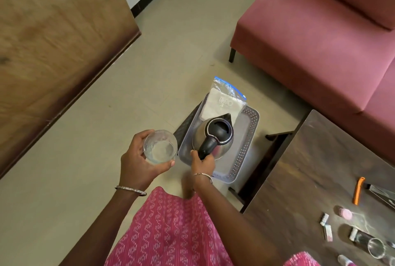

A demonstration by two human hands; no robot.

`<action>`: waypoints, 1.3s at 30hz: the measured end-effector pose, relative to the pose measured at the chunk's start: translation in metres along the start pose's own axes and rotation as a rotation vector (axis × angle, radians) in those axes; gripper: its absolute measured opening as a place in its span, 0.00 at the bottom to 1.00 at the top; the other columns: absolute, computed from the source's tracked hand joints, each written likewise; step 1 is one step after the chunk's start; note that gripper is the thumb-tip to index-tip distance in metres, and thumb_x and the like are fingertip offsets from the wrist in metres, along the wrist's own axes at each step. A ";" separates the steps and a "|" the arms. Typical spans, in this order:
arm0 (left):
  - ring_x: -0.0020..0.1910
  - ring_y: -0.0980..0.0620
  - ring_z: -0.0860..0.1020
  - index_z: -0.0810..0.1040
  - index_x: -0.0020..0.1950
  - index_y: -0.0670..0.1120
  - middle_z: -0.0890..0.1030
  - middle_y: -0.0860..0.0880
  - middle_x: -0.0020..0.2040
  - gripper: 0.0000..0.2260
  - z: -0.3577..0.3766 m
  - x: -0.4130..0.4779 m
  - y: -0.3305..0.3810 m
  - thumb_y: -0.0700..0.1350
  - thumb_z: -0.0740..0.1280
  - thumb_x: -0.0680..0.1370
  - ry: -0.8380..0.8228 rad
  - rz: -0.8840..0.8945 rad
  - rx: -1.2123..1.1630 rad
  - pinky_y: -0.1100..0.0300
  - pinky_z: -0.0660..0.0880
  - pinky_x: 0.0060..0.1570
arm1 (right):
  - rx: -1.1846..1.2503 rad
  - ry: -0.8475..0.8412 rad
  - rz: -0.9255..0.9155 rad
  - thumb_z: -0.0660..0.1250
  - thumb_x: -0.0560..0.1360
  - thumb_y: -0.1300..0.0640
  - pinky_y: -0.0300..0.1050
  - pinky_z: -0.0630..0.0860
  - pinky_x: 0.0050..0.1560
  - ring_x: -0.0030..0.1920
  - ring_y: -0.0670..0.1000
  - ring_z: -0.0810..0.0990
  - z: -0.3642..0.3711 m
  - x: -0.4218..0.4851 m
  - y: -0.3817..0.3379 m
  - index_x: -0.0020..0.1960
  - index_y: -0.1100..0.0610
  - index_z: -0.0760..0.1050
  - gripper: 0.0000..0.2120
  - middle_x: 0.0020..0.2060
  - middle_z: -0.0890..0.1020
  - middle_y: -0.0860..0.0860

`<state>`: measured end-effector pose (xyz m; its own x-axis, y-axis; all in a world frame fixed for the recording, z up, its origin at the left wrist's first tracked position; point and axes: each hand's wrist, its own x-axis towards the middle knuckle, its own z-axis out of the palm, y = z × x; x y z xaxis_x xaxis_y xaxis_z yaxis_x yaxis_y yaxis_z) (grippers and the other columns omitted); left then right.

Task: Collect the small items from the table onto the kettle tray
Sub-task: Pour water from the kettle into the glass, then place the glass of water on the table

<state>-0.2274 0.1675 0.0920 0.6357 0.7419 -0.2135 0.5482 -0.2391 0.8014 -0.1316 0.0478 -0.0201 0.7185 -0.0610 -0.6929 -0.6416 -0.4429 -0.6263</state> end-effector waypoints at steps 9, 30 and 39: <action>0.57 0.54 0.79 0.71 0.63 0.56 0.78 0.59 0.59 0.41 -0.013 -0.009 -0.018 0.52 0.85 0.53 0.017 -0.021 -0.037 0.58 0.78 0.53 | 0.118 -0.130 0.166 0.74 0.69 0.53 0.54 0.78 0.51 0.43 0.56 0.81 0.041 -0.009 0.012 0.48 0.62 0.79 0.14 0.42 0.84 0.55; 0.56 0.58 0.78 0.71 0.63 0.55 0.78 0.59 0.59 0.41 -0.008 -0.018 -0.016 0.50 0.85 0.53 -0.019 0.023 -0.050 0.68 0.75 0.51 | 0.217 -0.408 0.333 0.71 0.71 0.64 0.47 0.79 0.43 0.46 0.55 0.79 0.031 -0.006 -0.017 0.52 0.61 0.76 0.11 0.44 0.81 0.56; 0.53 0.65 0.78 0.71 0.59 0.60 0.78 0.68 0.55 0.39 0.007 -0.034 0.015 0.54 0.83 0.51 -0.089 0.058 -0.059 0.69 0.75 0.49 | 0.095 -0.341 0.329 0.62 0.76 0.68 0.38 0.69 0.27 0.29 0.49 0.72 -0.069 -0.015 -0.014 0.39 0.61 0.74 0.08 0.32 0.75 0.55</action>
<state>-0.2370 0.1344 0.1068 0.7125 0.6689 -0.2119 0.4778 -0.2413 0.8447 -0.1145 -0.0066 0.0234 0.3543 0.1201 -0.9274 -0.8532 -0.3644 -0.3732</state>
